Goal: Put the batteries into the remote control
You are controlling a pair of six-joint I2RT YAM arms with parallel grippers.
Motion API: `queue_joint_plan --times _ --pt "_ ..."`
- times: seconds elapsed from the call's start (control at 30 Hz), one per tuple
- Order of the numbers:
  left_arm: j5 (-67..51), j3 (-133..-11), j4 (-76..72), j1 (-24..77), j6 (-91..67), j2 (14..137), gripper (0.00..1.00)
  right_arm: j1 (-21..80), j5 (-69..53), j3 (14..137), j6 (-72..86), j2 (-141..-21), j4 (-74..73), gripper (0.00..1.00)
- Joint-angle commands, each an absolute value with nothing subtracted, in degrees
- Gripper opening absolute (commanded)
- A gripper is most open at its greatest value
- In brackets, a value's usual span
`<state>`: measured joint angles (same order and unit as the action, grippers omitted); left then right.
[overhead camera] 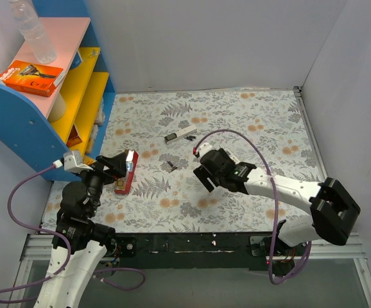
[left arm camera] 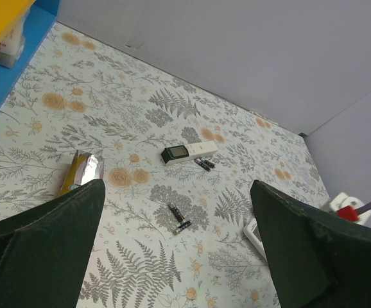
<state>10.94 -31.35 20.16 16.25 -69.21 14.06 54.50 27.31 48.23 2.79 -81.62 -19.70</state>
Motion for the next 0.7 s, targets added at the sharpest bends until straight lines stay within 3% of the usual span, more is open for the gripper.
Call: queue_joint_plan --times 0.0,0.33,0.67 --pt "12.22 -31.38 20.92 16.26 -68.20 12.75 0.98 54.14 25.66 52.91 5.71 -75.16 -18.20 0.93" --pt "13.01 -30.85 21.53 16.26 -68.47 9.58 0.98 45.80 17.06 47.91 12.04 -58.02 -10.20 0.94" --pt "12.83 -30.67 21.27 16.26 -68.47 10.46 0.98 36.13 21.17 46.14 14.77 -47.56 -13.79 0.92"
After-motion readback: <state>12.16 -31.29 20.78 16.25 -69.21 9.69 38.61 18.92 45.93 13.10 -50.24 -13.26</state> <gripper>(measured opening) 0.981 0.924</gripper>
